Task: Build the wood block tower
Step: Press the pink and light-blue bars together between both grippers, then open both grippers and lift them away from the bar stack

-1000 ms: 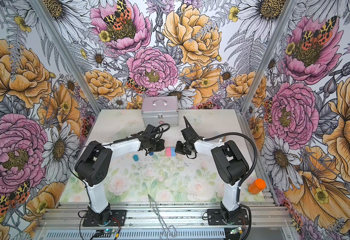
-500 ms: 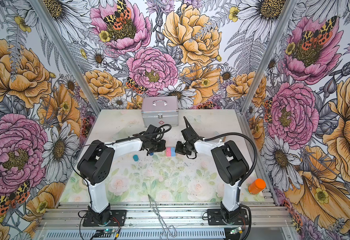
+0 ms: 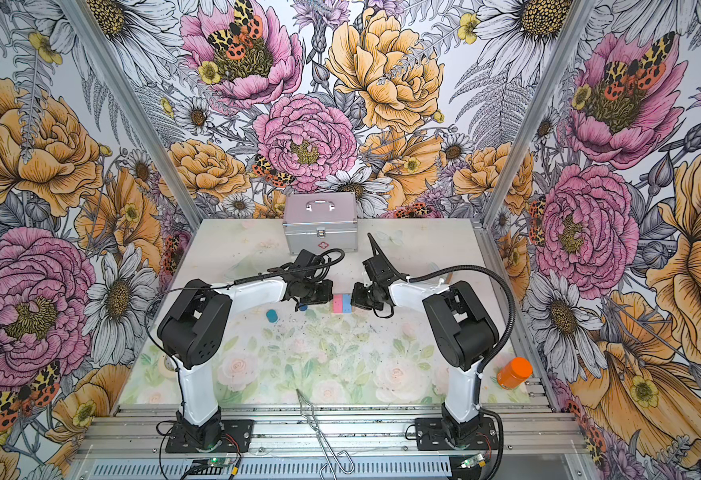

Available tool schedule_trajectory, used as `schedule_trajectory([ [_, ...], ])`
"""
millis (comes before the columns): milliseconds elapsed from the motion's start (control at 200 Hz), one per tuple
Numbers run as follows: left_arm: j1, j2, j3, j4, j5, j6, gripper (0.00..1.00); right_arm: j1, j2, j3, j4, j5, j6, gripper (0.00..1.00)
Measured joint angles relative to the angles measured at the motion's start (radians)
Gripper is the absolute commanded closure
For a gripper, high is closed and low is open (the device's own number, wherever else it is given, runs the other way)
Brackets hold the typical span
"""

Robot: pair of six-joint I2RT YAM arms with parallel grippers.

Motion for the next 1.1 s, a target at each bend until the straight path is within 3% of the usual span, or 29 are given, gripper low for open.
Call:
schedule_trajectory([
  [751, 0.000, -0.010, 0.002, -0.008, 0.001, 0.000, 1.00, -0.013, -0.033, -0.002, -0.002, 0.005, -0.001, 1.00],
  [1101, 0.006, -0.230, -0.027, -0.025, -0.040, 0.013, 1.00, -0.040, -0.147, 0.013, -0.117, 0.101, -0.048, 1.00],
])
